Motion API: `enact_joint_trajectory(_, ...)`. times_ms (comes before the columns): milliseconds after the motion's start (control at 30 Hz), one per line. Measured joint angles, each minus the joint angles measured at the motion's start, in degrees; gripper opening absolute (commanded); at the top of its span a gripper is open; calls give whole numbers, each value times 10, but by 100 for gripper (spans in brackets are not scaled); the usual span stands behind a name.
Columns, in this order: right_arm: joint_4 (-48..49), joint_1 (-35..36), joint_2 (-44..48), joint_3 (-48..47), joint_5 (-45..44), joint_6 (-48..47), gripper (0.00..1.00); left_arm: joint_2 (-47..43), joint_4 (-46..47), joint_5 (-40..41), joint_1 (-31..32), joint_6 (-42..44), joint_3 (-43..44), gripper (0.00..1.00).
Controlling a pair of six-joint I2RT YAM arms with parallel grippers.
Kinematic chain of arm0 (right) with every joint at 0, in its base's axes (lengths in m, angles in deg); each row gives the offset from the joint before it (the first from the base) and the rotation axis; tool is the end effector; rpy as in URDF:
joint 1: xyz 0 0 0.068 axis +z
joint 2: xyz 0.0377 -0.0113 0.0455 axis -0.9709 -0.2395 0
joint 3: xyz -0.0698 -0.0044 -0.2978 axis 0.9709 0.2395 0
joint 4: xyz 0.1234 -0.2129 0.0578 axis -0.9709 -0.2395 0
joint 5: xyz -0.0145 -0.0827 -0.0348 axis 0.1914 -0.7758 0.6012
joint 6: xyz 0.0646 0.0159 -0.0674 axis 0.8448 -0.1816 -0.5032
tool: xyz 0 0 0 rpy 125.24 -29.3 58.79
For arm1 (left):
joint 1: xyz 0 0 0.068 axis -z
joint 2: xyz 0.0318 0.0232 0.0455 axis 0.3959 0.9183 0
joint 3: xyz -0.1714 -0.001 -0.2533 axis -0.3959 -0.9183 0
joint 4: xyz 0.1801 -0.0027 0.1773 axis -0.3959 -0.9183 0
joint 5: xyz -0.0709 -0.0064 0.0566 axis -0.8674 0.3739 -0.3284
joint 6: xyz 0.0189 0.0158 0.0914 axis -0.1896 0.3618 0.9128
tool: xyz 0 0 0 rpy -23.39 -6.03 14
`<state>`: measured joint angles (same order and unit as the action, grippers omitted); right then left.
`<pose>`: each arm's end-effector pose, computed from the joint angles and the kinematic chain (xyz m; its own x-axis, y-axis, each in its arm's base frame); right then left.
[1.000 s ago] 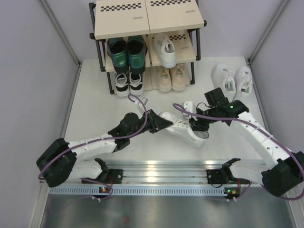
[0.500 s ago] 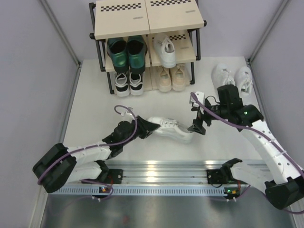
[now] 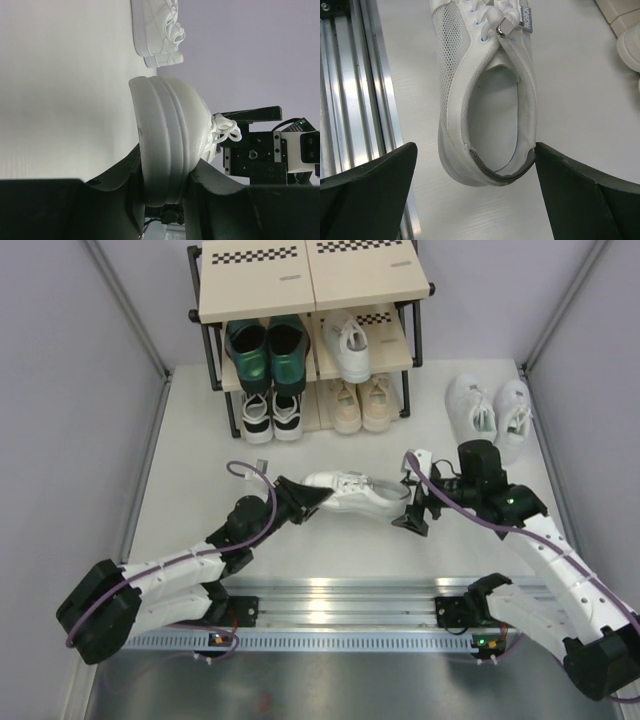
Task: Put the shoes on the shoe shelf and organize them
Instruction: Pick up the shoe at the center of the board.
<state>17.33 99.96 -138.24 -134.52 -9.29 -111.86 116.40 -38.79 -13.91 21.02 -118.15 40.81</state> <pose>0.1389 0.1236 0.2987 -0.0625 -0.4755 -0.8775 -0.9638 0.2571 -0.0707 0.1691 -0.1632 0.2352 -0.6869 -0.7035 -0.1822 0.0606 0.1944 -0.9790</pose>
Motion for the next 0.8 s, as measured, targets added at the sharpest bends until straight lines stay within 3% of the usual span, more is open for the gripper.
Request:
enact_joint_trajectory(433, 35, 0, -73, -10, 14, 52, 99, -6, 0, -14, 0, 5, 40, 0)
enact_joint_trajectory(633, 44, -2, -76, -20, 37, 76, 86, 5, 1, -22, -3, 10, 56, 0)
enact_joint_trajectory(733, 45, -4, -76, -26, 38, 80, 64, 6, 2, -25, -4, 11, 57, 0)
enact_joint_trajectory(767, 43, -4, -76, -28, 39, 78, 45, 6, 3, -27, -4, 12, 57, 0)
enact_joint_trajectory(800, 43, -5, -76, -28, 39, 76, 35, 6, 3, -27, -4, 12, 57, 0)
